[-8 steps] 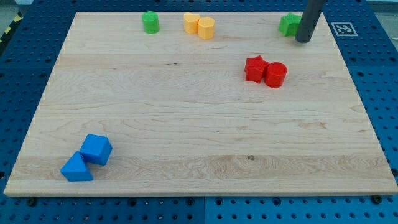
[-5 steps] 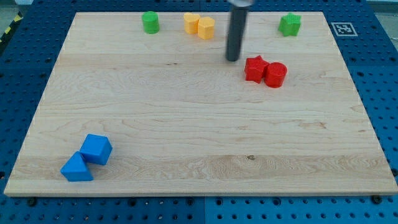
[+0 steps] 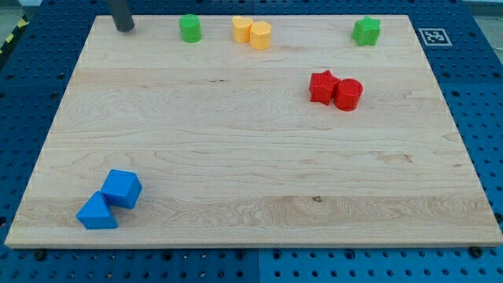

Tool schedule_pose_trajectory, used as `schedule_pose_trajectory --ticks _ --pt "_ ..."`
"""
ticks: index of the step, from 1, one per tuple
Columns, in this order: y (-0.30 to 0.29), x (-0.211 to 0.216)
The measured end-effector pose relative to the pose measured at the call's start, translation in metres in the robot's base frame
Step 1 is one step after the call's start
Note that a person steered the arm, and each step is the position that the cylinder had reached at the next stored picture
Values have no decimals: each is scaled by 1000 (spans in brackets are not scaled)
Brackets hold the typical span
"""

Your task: Slide the green circle closer to the green star

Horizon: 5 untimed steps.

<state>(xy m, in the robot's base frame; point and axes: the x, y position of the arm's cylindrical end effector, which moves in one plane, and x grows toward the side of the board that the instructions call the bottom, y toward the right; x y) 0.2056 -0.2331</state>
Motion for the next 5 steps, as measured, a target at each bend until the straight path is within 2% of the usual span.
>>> schedule_pose_trajectory --ticks 2,3,5 --pt "33 -13" --pt "76 -12" --pt "105 12"
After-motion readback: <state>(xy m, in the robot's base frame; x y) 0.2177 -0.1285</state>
